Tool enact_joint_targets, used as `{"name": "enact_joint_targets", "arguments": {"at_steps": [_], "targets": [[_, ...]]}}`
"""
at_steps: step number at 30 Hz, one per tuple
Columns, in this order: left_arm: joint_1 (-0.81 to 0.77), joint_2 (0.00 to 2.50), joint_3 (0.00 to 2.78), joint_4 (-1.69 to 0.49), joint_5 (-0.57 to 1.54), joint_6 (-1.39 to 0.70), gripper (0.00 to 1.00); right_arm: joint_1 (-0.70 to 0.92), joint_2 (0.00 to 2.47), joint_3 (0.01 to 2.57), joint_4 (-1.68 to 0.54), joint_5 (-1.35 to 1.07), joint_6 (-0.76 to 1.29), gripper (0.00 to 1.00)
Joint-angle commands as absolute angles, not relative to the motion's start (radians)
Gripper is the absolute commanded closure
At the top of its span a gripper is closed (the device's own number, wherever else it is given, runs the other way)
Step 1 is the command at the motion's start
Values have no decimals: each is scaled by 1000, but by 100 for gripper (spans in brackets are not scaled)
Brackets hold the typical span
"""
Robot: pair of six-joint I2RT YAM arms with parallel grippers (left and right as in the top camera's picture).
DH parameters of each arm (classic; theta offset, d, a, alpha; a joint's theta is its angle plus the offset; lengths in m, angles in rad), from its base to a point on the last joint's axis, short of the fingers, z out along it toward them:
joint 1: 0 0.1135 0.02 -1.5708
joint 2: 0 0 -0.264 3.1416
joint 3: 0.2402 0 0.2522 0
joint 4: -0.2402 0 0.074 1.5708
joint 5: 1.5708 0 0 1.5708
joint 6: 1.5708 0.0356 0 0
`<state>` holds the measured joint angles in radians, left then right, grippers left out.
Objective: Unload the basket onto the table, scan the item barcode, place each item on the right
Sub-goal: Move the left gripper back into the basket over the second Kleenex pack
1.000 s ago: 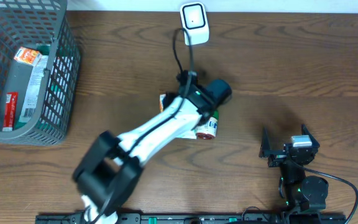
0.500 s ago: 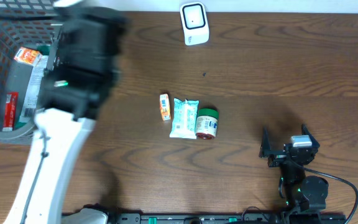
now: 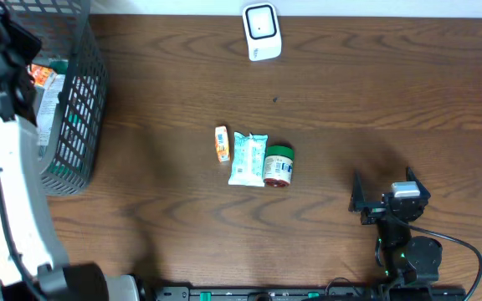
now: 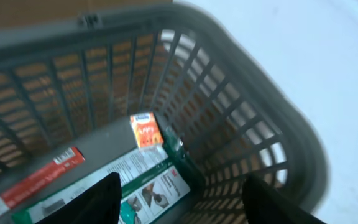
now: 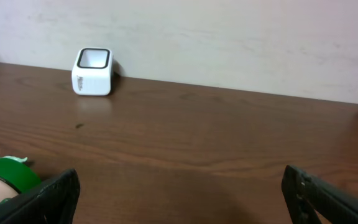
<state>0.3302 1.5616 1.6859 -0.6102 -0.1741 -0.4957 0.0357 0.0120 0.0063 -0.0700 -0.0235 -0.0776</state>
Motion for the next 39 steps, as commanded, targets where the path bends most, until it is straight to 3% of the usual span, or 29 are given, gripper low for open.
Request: {"name": "enact_joint_targets", "arguments": {"at_steps": [1,9,39], "targets": [[383,1637,1722,-607,6,-460,37,25,7,6,-73,-27,-83,1],[421,1909,1985,-759,58,-376,34,25,7,6,-73,-27,-83,1],[427,2324,1988,-418,-124,-401,33,25,9,6,-73,-27,-83,1]]}}
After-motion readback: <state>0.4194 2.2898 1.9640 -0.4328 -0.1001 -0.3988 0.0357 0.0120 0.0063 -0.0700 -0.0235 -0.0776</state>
